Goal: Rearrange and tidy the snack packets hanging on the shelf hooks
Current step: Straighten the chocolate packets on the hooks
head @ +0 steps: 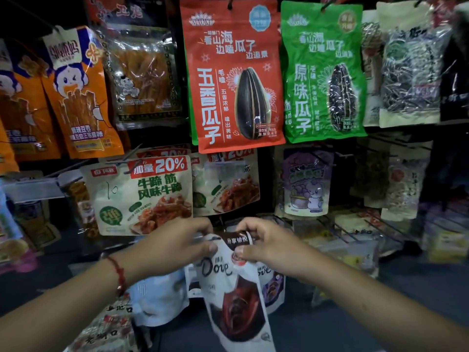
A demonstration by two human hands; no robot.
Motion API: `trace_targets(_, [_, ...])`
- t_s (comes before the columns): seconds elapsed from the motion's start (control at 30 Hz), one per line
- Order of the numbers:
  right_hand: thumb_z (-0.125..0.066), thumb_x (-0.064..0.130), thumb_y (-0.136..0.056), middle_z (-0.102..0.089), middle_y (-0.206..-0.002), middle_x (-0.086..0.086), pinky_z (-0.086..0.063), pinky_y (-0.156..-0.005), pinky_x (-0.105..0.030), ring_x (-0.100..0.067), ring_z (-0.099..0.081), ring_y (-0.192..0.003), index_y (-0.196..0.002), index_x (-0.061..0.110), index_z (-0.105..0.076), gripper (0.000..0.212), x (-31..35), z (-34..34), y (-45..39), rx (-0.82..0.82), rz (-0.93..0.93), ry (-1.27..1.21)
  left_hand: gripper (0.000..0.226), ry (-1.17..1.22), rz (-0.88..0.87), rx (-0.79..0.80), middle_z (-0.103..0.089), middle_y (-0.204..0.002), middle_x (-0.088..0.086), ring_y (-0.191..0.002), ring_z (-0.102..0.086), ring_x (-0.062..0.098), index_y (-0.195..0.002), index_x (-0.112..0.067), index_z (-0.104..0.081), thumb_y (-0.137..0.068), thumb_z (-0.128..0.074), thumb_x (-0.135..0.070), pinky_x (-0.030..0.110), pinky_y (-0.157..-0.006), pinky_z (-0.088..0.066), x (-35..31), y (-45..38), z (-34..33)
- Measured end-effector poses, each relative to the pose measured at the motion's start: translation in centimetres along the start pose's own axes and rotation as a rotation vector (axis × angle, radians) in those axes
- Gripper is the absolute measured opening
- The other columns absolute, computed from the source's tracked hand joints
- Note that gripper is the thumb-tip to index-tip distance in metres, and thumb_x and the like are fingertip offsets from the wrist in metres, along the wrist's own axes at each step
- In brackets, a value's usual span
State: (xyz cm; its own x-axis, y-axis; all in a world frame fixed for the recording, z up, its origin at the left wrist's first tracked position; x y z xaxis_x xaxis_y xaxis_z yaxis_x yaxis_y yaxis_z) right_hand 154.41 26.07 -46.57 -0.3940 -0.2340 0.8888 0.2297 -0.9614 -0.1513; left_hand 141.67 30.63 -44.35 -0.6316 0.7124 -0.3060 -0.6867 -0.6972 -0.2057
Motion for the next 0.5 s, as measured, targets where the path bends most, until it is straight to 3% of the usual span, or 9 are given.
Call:
trace_targets(0.1, [-0.068, 0.039, -0.08, -0.073, -0.095, -0.011, -0.052, -0.076, -0.062, -0.048, -0.064, -0.096, -0.088, 0.043, -0.058, 0.013, -3.9, -0.6, 2.3, -0.009, -0.079, 0.037, 0.012, 0.161, 0.045, 0.092, -0.06, -0.091, -0.019, -0.08, -0.058, 0.0, -0.093, -0.035, -0.057, -0.094, -0.055, -0.047, 0.026, -0.072, -0.048, -0.3, 2.3, -3.8])
trace_targets(0.2, [-0.064, 0.054, -0.073, -0.066, -0.104, -0.021, -0.049, -0.085, -0.066, -0.047, -0.062, -0.1, -0.095, 0.046, -0.058, 0.024, -9.1, -0.9, 4.4, -0.007, -0.191, 0.037, 0.019, 0.239, 0.053, 0.157, -0.061, -0.1, -0.024, -0.09, -0.059, -0.004, -0.1, -0.038, -0.063, -0.093, -0.051, -0.051, 0.024, -0.081, -0.049, -1.0, 3.2, -8.3])
trace_targets(0.37, [-0.068, 0.037, -0.081, -0.065, -0.105, -0.022, -0.047, -0.088, -0.062, -0.047, -0.061, -0.1, -0.086, 0.034, -0.06, 0.009, -14.0, 0.4, 7.5, -0.101, -0.272, -0.013, 0.02, 0.226, 0.022, 0.15, -0.065, -0.095, -0.018, -0.086, -0.06, -0.002, -0.097, -0.041, -0.061, -0.095, -0.047, -0.056, 0.034, -0.081, -0.052, -2.6, 2.3, -14.6])
trace_targets(0.5, [-0.066, 0.013, -0.088, -0.071, -0.088, -0.007, -0.053, -0.086, -0.051, -0.028, -0.07, -0.089, -0.082, 0.025, -0.058, 0.015, -17.4, 2.7, 9.9, -0.241, -0.341, -0.01, 0.028, 0.143, -0.075, 0.145, -0.063, -0.085, -0.01, -0.075, -0.057, 0.003, -0.094, -0.032, -0.057, -0.098, -0.042, -0.055, 0.032, -0.071, -0.05, -5.0, 0.3, -18.1])
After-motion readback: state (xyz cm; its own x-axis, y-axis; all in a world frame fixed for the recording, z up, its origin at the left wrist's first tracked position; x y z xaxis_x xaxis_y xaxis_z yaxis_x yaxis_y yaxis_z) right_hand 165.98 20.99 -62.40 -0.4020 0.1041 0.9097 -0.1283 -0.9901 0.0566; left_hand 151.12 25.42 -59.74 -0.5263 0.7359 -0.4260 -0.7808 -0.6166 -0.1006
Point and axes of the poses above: each hand's wrist, its own y-axis away from the middle knuckle, its own z-axis out of the back of the hand, x = y × z, the point moved 10 cm from there along -y, towards the middle knuckle
